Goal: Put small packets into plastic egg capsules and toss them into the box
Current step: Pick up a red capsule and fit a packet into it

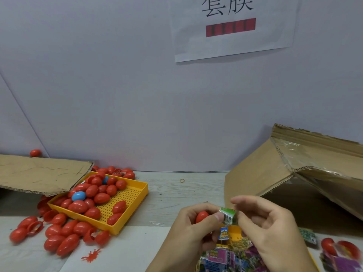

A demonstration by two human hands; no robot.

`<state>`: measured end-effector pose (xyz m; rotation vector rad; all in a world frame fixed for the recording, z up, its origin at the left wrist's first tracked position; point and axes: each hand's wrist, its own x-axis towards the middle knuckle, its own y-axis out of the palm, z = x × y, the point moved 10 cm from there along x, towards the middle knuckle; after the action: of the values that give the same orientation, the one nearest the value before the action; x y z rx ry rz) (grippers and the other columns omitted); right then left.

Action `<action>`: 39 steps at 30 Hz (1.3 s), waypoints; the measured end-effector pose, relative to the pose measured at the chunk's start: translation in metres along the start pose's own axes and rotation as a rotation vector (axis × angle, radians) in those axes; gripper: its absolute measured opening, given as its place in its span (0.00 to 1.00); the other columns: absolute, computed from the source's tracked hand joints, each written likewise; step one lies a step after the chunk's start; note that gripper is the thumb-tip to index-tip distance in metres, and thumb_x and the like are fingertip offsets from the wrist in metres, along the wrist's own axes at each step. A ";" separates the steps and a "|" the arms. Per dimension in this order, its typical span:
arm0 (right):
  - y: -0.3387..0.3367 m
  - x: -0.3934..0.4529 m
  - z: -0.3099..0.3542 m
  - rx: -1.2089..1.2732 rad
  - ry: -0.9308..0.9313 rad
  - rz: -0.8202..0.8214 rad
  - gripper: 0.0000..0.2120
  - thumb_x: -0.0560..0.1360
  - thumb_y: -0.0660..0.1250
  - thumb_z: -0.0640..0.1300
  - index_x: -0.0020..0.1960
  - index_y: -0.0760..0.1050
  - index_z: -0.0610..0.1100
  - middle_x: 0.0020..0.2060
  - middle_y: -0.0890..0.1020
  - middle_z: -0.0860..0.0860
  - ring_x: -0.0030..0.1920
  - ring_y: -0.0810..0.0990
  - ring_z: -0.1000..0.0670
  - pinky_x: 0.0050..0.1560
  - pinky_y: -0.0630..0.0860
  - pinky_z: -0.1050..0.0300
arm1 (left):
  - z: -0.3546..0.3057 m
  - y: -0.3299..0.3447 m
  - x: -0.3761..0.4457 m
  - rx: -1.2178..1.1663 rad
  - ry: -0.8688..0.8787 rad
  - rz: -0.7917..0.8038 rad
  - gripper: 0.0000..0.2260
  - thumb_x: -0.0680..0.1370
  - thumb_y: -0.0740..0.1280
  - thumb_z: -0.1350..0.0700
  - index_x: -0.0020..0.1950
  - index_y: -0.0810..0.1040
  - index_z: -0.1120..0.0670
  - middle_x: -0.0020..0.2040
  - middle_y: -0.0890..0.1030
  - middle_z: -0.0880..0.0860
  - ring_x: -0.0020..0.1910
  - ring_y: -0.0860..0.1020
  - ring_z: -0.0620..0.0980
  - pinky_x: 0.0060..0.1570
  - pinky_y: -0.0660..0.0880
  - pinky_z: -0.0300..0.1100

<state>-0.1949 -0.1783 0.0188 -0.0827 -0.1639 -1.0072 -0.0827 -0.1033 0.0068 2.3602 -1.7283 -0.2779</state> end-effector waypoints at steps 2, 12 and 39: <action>0.001 -0.001 0.001 -0.033 -0.017 -0.001 0.16 0.70 0.69 0.26 0.41 0.84 0.47 0.37 0.85 0.49 0.35 0.83 0.54 0.34 0.75 0.68 | 0.003 -0.002 0.001 -0.020 -0.023 -0.025 0.04 0.67 0.78 0.61 0.37 0.84 0.56 0.30 0.71 0.56 0.26 0.70 0.48 0.25 0.60 0.36; 0.025 0.000 -0.018 0.132 0.195 0.274 0.25 0.63 0.67 0.33 0.57 0.78 0.52 0.46 0.85 0.44 0.30 0.80 0.52 0.33 0.76 0.62 | 0.006 0.000 0.000 0.094 -0.051 0.028 0.06 0.69 0.72 0.54 0.40 0.83 0.57 0.31 0.70 0.55 0.27 0.69 0.47 0.25 0.61 0.34; 0.015 0.001 -0.030 -0.079 0.225 0.143 0.27 0.70 0.66 0.27 0.58 0.72 0.56 0.42 0.85 0.47 0.44 0.85 0.50 0.51 0.79 0.51 | 0.003 -0.016 0.007 0.504 0.116 -0.192 0.06 0.64 0.68 0.55 0.38 0.82 0.46 0.36 0.80 0.47 0.35 0.77 0.41 0.43 0.78 0.36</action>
<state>-0.1788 -0.1757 -0.0109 -0.0516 0.0865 -0.8735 -0.0671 -0.1057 -0.0008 2.8259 -1.6682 0.3008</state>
